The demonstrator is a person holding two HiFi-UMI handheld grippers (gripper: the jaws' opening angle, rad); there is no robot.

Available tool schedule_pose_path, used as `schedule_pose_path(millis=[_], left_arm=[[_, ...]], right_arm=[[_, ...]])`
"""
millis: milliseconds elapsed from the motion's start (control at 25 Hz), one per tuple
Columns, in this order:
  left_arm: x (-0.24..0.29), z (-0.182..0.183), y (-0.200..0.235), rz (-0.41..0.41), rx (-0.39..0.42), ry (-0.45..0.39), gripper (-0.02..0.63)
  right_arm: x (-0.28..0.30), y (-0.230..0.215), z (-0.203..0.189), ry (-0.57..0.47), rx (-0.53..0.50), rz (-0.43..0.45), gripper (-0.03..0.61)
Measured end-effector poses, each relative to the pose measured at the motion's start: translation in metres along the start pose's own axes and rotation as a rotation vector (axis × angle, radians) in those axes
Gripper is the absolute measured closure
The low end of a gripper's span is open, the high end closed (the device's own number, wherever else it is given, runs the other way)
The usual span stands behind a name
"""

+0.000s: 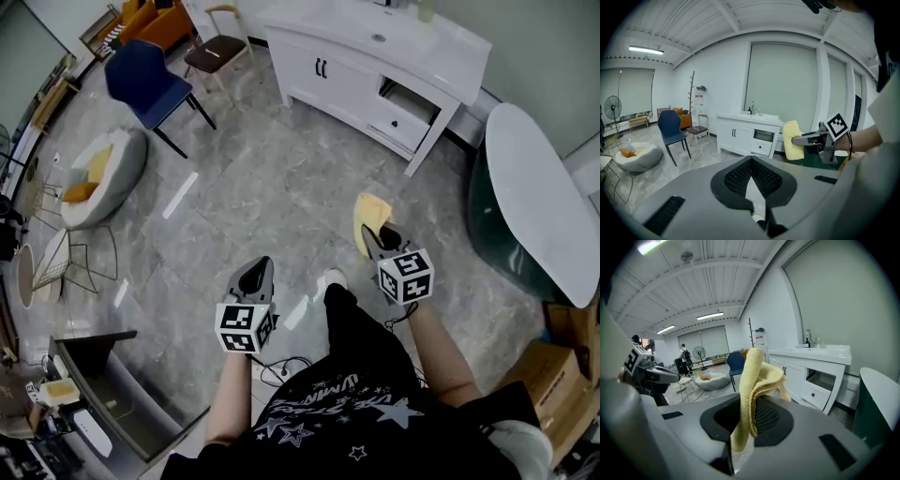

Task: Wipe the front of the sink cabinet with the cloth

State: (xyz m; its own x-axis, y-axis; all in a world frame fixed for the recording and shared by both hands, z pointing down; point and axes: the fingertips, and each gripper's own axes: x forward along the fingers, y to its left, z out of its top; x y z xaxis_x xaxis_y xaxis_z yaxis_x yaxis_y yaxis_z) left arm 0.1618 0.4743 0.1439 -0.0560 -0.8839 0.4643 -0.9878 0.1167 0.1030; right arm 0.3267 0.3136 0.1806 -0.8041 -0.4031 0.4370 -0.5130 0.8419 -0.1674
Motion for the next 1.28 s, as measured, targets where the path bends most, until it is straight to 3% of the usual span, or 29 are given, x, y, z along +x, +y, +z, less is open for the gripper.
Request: schedule_pose_path(millis=[360, 800, 1080, 1200, 1280], left_arm=[[0.147, 0.100, 0.037, 0.018, 0.005, 0.003, 0.597], [0.224, 0.151, 0.080, 0.031, 0.006, 0.016, 0.597], [0.287, 0.173, 0.121, -0.036, 0.038, 0.016, 0.597], [0.330, 0.187, 0.140, -0.110, 0.093, 0.037, 0.597], [0.369, 0.199, 0.160, -0.162, 0.081, 0.041, 0.597]], right_arm=[[0.124, -0.098, 0.078, 0.031, -0.012, 0.030, 0.517], [0.198, -0.145, 0.116, 0.031, 0.047, 0.027, 0.517], [0.237, -0.182, 0.137, 0.017, 0.061, -0.069, 0.517], [0.266, -0.201, 0.145, 0.017, 0.092, -0.141, 0.517], [0.298, -0.216, 0.150, 0.019, 0.124, -0.198, 0.517]])
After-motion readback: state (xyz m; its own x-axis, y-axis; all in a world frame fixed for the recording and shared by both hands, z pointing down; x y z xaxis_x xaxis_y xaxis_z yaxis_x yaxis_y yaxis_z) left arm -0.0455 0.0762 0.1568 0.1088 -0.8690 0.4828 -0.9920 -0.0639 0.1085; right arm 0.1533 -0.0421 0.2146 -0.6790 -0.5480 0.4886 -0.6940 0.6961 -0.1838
